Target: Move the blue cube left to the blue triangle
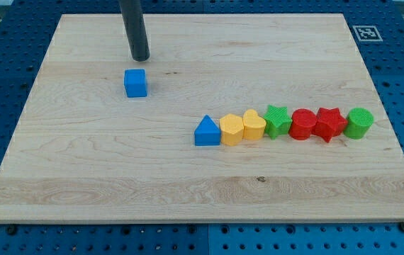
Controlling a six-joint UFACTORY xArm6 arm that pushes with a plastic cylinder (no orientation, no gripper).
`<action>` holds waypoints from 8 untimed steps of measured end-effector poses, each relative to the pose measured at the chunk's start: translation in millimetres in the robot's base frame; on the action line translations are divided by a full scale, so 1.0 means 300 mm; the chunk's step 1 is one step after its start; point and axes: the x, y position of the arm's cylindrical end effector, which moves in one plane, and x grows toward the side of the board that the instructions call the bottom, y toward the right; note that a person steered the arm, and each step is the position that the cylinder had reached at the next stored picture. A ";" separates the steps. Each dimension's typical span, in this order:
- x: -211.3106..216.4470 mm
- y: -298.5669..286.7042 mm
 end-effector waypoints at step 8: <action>0.196 -0.031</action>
